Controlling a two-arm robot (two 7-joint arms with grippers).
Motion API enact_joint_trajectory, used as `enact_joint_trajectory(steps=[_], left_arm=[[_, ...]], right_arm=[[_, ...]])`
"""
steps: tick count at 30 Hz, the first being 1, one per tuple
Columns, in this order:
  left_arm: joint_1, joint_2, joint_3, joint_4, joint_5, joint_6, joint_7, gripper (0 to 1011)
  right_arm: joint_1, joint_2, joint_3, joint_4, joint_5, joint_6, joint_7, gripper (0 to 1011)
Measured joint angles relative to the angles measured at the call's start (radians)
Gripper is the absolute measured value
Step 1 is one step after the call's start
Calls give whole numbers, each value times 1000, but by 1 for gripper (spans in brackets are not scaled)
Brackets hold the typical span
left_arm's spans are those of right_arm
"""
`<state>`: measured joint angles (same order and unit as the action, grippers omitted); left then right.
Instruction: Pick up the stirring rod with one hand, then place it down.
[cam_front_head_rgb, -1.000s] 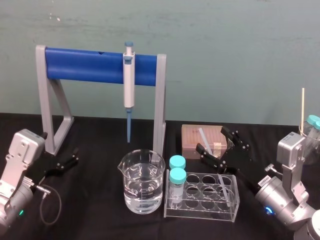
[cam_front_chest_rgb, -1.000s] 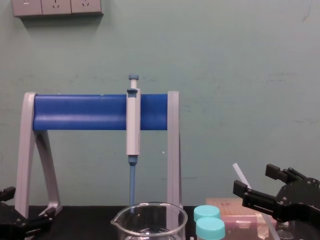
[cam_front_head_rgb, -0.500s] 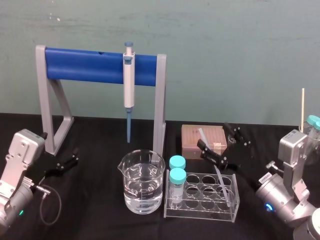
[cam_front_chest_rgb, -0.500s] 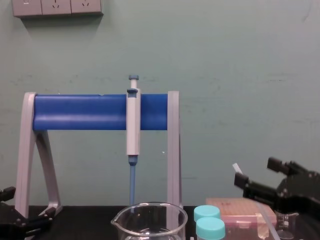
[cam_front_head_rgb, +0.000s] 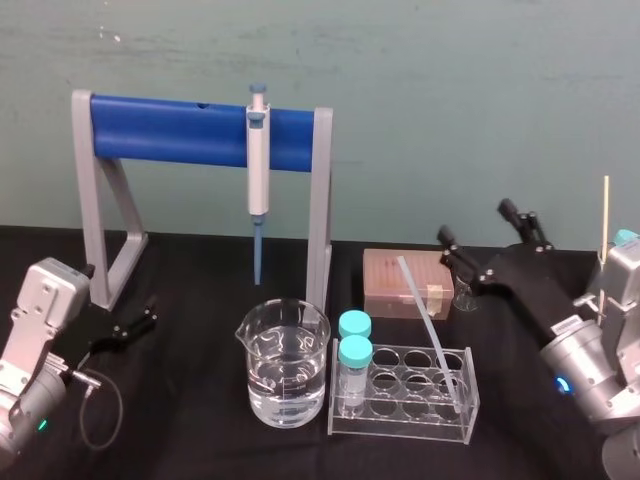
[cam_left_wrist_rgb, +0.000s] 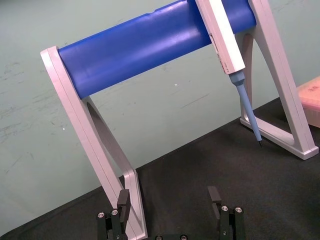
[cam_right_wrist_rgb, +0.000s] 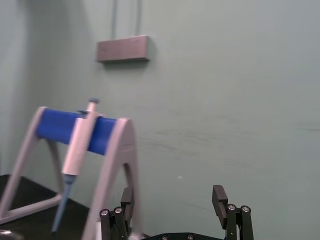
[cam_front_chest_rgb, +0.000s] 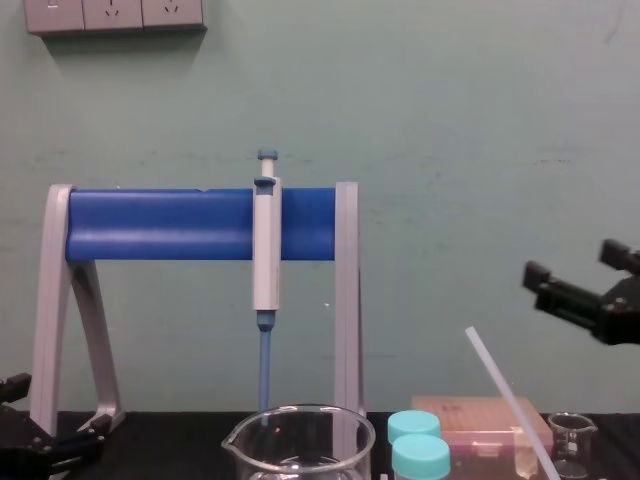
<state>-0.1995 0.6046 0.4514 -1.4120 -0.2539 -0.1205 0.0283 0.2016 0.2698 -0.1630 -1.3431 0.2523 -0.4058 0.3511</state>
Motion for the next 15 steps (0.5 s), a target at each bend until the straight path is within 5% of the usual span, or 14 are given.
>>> enact_joint_trajectory(steps=[6, 15], left_arm=[[0, 0, 0, 0, 0, 0, 0, 1001], [0, 0, 0, 0, 0, 0, 0, 1000]], right_arm=[[-34, -2, 40, -26, -10, 55, -41, 1003], [-50, 5, 55, -9, -26, 230, -72, 1003]])
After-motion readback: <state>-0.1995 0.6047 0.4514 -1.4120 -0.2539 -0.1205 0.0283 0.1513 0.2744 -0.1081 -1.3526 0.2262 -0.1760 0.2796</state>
